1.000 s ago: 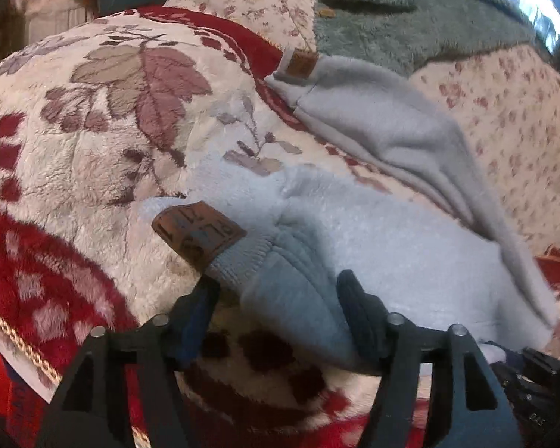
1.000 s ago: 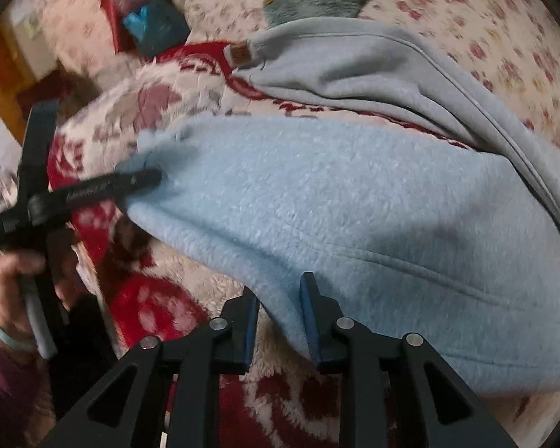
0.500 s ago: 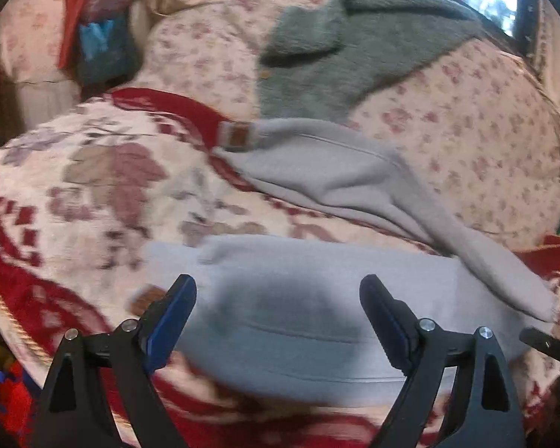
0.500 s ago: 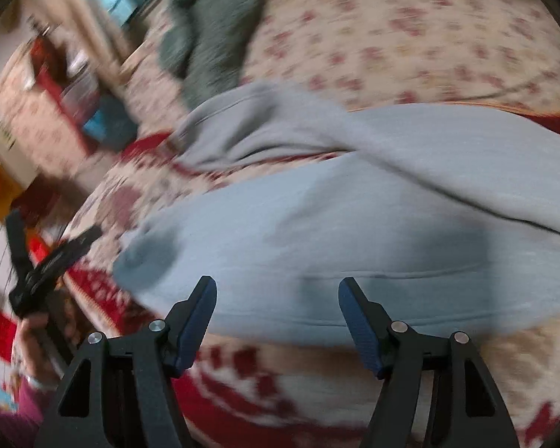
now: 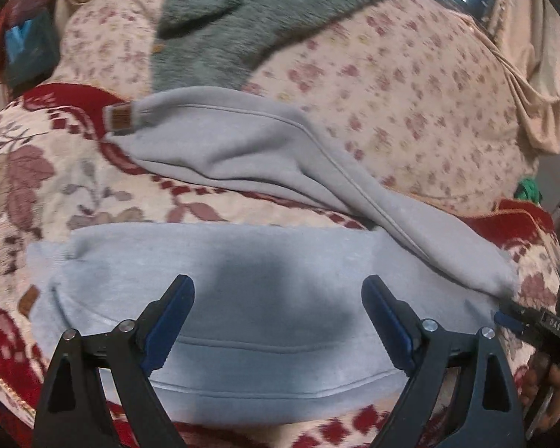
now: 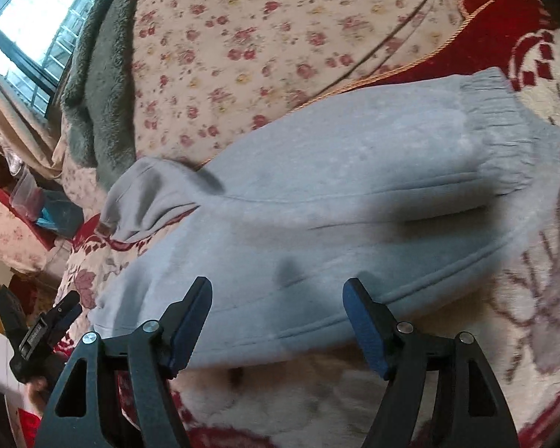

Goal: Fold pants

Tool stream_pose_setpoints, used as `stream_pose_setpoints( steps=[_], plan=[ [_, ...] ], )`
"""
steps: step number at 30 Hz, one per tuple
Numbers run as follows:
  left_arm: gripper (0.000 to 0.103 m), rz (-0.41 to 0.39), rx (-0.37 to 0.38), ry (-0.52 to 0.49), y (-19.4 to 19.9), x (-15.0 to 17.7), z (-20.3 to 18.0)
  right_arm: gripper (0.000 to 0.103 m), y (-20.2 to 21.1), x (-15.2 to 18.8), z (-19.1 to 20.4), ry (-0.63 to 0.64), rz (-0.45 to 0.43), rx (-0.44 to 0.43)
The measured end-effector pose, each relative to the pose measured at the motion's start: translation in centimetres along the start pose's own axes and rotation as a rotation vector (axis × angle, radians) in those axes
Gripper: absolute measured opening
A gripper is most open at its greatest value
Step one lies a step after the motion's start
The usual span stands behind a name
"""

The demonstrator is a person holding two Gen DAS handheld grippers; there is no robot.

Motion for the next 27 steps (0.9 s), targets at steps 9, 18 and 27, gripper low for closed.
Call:
stream_pose_setpoints(
  steps=[9,18,27],
  plan=[
    [0.091,0.051,0.091,-0.074,-1.1,1.6,-4.8,0.077,6.9,-1.4,-7.6,-0.130,-0.118,0.182],
    [0.091,0.057,0.253,-0.230,0.0,3.8,-13.1,0.071,7.1,-4.4,-14.5,-0.349,-0.155,0.070],
    [0.091,0.071,0.256,-0.234,-0.6,3.6,-14.1,0.014,6.8,-5.0,-13.1,-0.261,-0.185,0.000]
  ],
)
Point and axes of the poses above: each gripper's, at about its wrist camera, not at the fingertips, and y roughly against the way its jaws point, z to its left, x to its underside, the point moved 1 cm from there along -y, roughly the way its jaws point, and after that the axes turned 10 degrees about -x, right-handed, at the moved point
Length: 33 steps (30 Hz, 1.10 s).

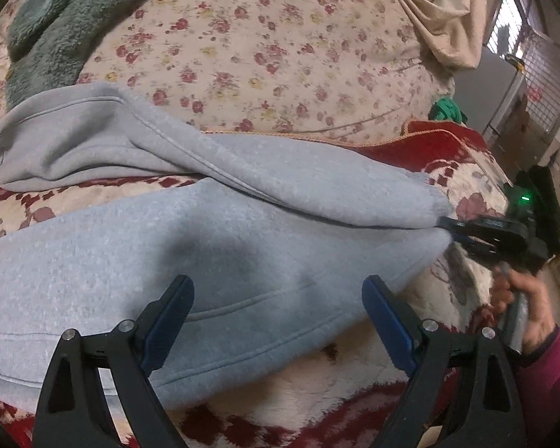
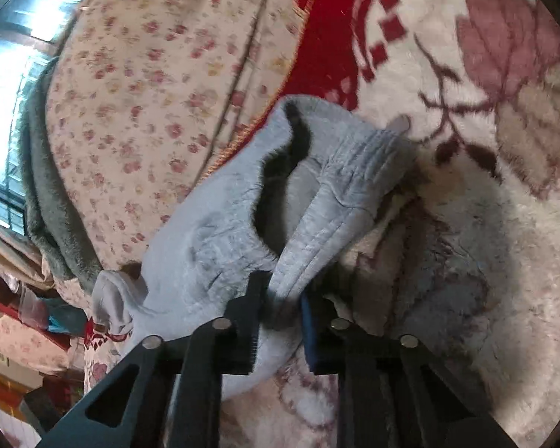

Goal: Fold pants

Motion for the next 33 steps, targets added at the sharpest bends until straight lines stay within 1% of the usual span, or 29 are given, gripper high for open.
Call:
stream_pose_setpoints(
  steps=[1,3,6,9,12,14,15,17,19,21,23,24,25,28,31,33],
  plan=[
    [0.091,0.003,-0.004,0.009,0.0,0.0,0.4,0.012,0.7,0.1,0.7,0.023,-0.005,-0.006],
    [0.091,0.005,-0.011,0.029,-0.1,-0.1,1.0,0.011,1.7,0.5,1.6,0.050,-0.008,-0.014],
    [0.091,0.001,-0.012,0.058,0.1,0.0,2.0,0.010,2.6,1.4,2.1,0.073,-0.001,-0.005],
    [0.091,-0.004,-0.022,0.072,0.4,0.4,3.1,0.009,3.7,2.5,1.2,0.033,-0.008,-0.012],
    [0.091,-0.005,-0.047,0.079,0.5,0.6,4.2,0.009,4.0,3.6,0.1,0.008,0.011,0.019],
    [0.091,-0.003,-0.061,0.103,0.4,0.5,5.4,0.011,3.5,3.7,0.0,0.014,0.031,0.040],
    [0.091,-0.004,-0.063,0.112,0.4,0.4,5.8,0.016,3.4,3.5,0.1,0.009,0.033,0.061],
    [0.091,-0.014,-0.071,0.141,0.7,0.2,7.1,0.019,3.5,3.2,0.8,0.020,0.026,0.109],
    [0.091,-0.019,-0.085,0.156,0.9,-0.2,8.2,0.025,3.7,3.2,2.1,0.057,0.017,0.149],
    [0.092,-0.014,-0.109,0.175,0.9,-0.5,9.8,0.029,4.1,3.4,4.0,0.124,0.012,0.190],
    [0.092,-0.013,-0.125,0.196,0.9,-0.9,11.4,0.048,4.1,3.8,5.8,0.191,0.008,0.211],
    [0.092,-0.011,-0.137,0.214,1.0,-1.2,12.7,0.069,4.0,4.0,6.8,0.223,0.010,0.217],
    [0.093,-0.013,-0.142,0.232,1.1,-1.5,13.6,0.081,3.9,4.2,7.5,0.248,0.015,0.208],
    [0.096,-0.024,-0.176,0.300,1.4,-2.7,17.4,0.081,1.9,4.8,10.7,0.342,0.072,0.118],
    [0.097,-0.036,-0.211,0.340,1.5,-4.1,20.6,0.081,-2.3,5.8,14.0,0.431,0.160,0.039],
    [0.097,-0.039,-0.238,0.349,1.2,-5.0,22.1,0.081,-5.1,6.7,16.0,0.513,0.211,0.009]
  ],
)
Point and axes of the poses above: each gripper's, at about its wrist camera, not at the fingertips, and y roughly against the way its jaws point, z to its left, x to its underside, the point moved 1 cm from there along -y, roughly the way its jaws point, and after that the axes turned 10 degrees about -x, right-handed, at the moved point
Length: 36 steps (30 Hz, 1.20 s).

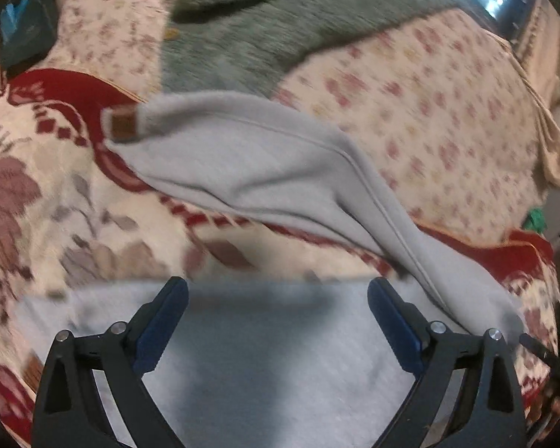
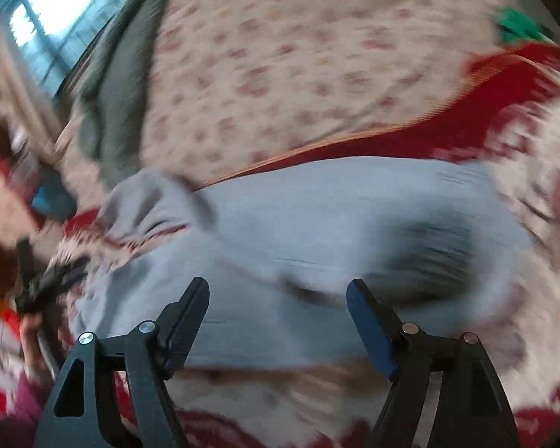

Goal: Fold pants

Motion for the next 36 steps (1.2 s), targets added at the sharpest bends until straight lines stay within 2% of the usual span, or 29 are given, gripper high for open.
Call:
stream_pose_setpoints(
  steps=[3,6,10,12,16,18,20,23,28,32,36],
  plan=[
    [0.097,0.004,-0.021,-0.001,-1.2,-2.3,1.5,0.081,-4.9,-1.1,3.1,0.165,0.057,0.023],
    [0.097,0.000,-0.044,-0.028,-2.4,-4.5,2.4,0.081,-8.5,-1.7,4.3,0.220,0.106,0.020],
    [0.097,-0.001,-0.057,-0.127,-4.4,-7.4,3.3,0.081,-12.2,-1.6,5.1,0.320,0.166,0.081],
    [0.097,0.022,-0.020,-0.152,-5.6,-8.8,4.0,0.081,-13.0,-1.5,5.1,0.354,0.177,0.099],
    [0.097,-0.019,-0.026,-0.182,-6.9,-10.6,4.4,0.081,-14.0,-1.8,4.4,0.325,0.190,0.085],
    [0.097,-0.055,-0.023,-0.278,-7.3,-11.4,3.8,0.081,-14.3,-2.0,4.0,0.306,0.195,0.079],
    [0.097,-0.054,-0.046,-0.378,-8.1,-12.0,3.1,0.081,-14.6,-2.2,3.9,0.315,0.198,0.082],
    [0.097,-0.056,-0.062,-0.456,-9.2,-13.3,2.7,0.081,-14.8,-2.6,4.3,0.342,0.206,0.083],
    [0.097,-0.053,-0.068,-0.493,-10.7,-15.1,3.3,0.081,-15.5,-3.2,5.3,0.408,0.218,0.082],
    [0.097,-0.042,-0.084,-0.541,-11.9,-15.2,3.2,0.081,-17.4,-3.7,6.8,0.478,0.256,0.076],
    [0.097,-0.029,-0.093,-0.563,-13.1,-15.1,3.1,0.081,-19.8,-5.4,8.0,0.498,0.230,0.091]
  ],
)
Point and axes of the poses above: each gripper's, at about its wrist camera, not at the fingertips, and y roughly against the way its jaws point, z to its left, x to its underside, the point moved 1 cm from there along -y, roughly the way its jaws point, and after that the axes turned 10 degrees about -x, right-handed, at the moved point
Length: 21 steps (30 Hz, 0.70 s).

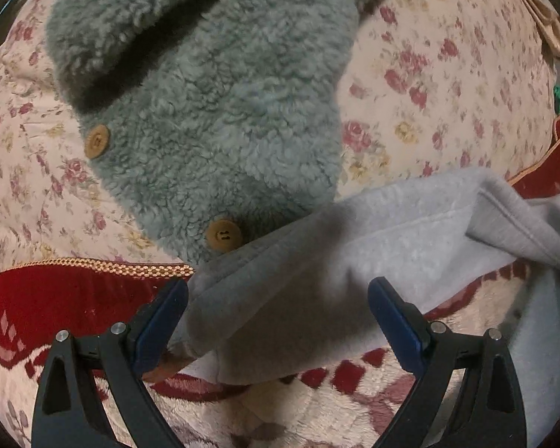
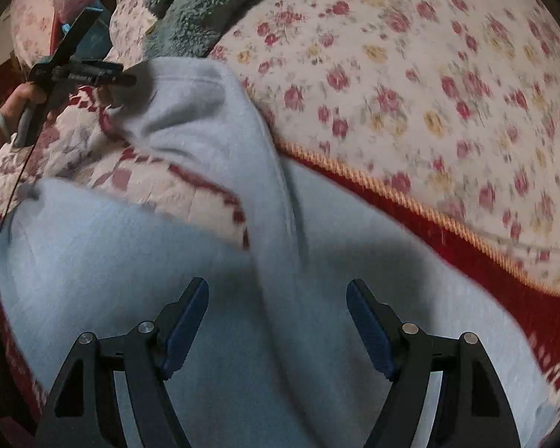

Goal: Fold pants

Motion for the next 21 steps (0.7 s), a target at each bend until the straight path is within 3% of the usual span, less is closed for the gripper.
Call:
stream_pose_setpoints(
  steps=[4,5,6,7,8,10,11,15,21],
  plan=[
    [0.097,0.006,-0.015,-0.045,-1.3,0.2,-0.7,0.076,-2.4,-2.3,-0.6,-0.024,-0.005,-0.030],
    [0.097,0.010,-0.019,-0.060,-1.6,0.3,-1.0,0.066,-3.2,-2.7,-0.7,-0.012,0.010,-0.013],
    [0.097,0.011,-0.020,-0.068,-1.9,0.4,-1.1,0.029,-4.0,-3.1,-0.8,-0.006,0.027,-0.009],
    [0.094,0.011,-0.020,-0.078,-2.2,0.5,-1.3,0.018,-4.5,-3.3,-1.1,-0.016,0.032,-0.011],
    [0.088,0.010,-0.015,-0.088,-2.5,0.6,-1.5,0.017,-4.7,-3.4,-1.3,-0.024,0.035,-0.009],
    [0.011,0.029,-0.070,-0.095,-3.2,0.8,-1.6,0.011,-4.7,-3.5,-1.6,-0.037,0.037,-0.028],
    [0.012,0.044,-0.100,-0.068,-3.5,0.9,-1.1,0.011,-4.4,-3.5,-1.5,-0.043,0.030,-0.041],
    [0.011,0.011,-0.064,-0.022,-2.0,1.4,0.5,0.010,-1.9,-4.1,-1.1,-0.028,-0.008,-0.047],
    [0.011,-0.027,-0.087,-0.009,3.1,1.8,2.9,0.010,1.3,-4.8,-0.9,-0.016,-0.061,-0.022]
  ],
)
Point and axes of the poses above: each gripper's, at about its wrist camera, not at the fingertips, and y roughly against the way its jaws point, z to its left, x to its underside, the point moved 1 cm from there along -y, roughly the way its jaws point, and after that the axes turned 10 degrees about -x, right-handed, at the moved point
